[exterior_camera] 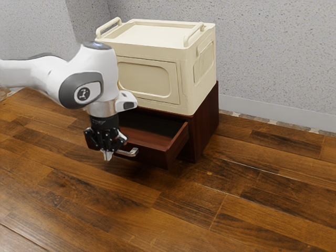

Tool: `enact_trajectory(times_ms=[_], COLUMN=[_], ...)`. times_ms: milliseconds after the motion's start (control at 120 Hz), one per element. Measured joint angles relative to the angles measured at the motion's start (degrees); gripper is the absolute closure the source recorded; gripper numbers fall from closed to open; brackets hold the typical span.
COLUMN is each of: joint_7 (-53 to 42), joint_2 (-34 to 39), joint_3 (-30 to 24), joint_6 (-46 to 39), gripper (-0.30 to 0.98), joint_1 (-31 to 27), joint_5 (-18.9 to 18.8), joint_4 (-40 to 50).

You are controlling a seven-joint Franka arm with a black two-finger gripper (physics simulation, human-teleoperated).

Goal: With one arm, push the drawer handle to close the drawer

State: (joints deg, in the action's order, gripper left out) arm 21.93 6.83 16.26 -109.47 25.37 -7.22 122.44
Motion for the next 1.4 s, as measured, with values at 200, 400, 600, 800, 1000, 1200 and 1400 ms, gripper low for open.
enact_trajectory(times_ms=[200, 400, 600, 800, 1000, 1200, 1400], joint_7=[1.46, 2.52, 3.28, 3.79, 4.21, 4.5, 4.58], joint_2=[-2.15, -4.86, -6.81, -8.34, -9.81, -10.21, -10.23], joint_3=[0.07, 0.21, 0.8, 0.97, 0.96, 0.97, 0.9], joint_6=[-3.97, -7.32, -8.76, -9.33, -11.65, -15.31, -17.13], gripper=[0.79, 0.79, 0.79, 0.79, 0.79, 0.79, 0.79], joint_1=[0.0, -0.03, 0.19, -0.12, -1.67, -2.58, -1.3], joint_5=[-1.63, -2.46, -2.69, -3.88, -5.94, -8.33, -9.3], joint_4=[-0.29, -1.23, -1.3, -2.02, -2.61, -2.67, -2.64])
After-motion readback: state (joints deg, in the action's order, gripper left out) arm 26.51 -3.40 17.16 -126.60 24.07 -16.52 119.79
